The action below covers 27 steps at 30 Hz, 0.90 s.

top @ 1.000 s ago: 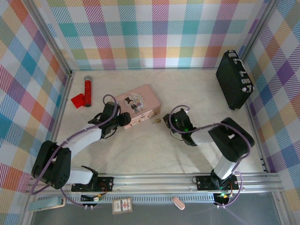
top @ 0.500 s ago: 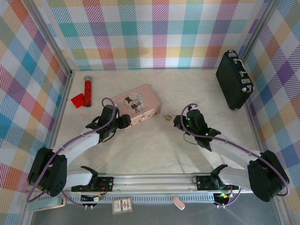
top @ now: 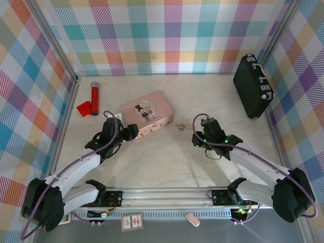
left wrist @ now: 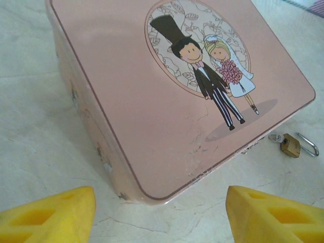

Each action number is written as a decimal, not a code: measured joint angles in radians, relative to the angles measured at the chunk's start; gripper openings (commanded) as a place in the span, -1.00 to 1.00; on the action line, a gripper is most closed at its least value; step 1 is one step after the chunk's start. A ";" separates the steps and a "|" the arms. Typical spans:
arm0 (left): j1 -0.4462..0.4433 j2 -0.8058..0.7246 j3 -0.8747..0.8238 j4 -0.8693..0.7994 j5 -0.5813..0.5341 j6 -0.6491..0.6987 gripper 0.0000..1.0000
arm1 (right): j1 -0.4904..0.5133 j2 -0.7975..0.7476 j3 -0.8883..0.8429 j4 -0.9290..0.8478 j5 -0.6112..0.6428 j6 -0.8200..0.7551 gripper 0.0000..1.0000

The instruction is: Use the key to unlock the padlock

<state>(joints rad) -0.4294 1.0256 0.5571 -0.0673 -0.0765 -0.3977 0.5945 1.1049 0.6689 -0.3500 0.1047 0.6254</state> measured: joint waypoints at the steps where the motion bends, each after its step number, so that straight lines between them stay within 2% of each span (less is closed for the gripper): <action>1: 0.000 -0.025 -0.011 0.000 -0.016 0.003 0.42 | 0.000 -0.001 0.018 -0.022 0.005 -0.028 -0.38; 4: 0.000 -0.110 -0.039 -0.002 -0.082 0.018 0.46 | 0.000 -0.011 0.052 -0.056 0.041 -0.111 -0.24; 8: 0.000 -0.228 -0.057 -0.019 -0.212 0.035 0.62 | 0.000 -0.063 0.057 -0.071 0.127 -0.224 0.03; 9: 0.000 -0.249 -0.057 -0.027 -0.245 0.039 0.97 | 0.000 -0.077 0.057 -0.068 0.149 -0.247 0.11; 14: 0.000 -0.315 -0.053 -0.089 -0.444 0.045 0.99 | 0.000 -0.166 0.048 0.021 0.279 -0.389 0.61; 20: 0.000 -0.275 0.005 -0.214 -0.762 0.019 0.99 | 0.000 -0.249 -0.021 0.178 0.378 -0.502 0.99; 23: 0.006 -0.232 0.007 -0.190 -0.895 0.021 0.99 | 0.000 -0.280 -0.079 0.248 0.415 -0.515 0.97; 27: 0.049 -0.124 -0.032 -0.060 -0.933 0.061 0.99 | -0.001 -0.297 -0.165 0.311 0.464 -0.530 0.98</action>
<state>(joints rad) -0.3805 0.9012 0.5255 -0.1276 -1.0100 -0.3367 0.5934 0.8078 0.5037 -0.0391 0.5690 0.0952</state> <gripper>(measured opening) 0.996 0.987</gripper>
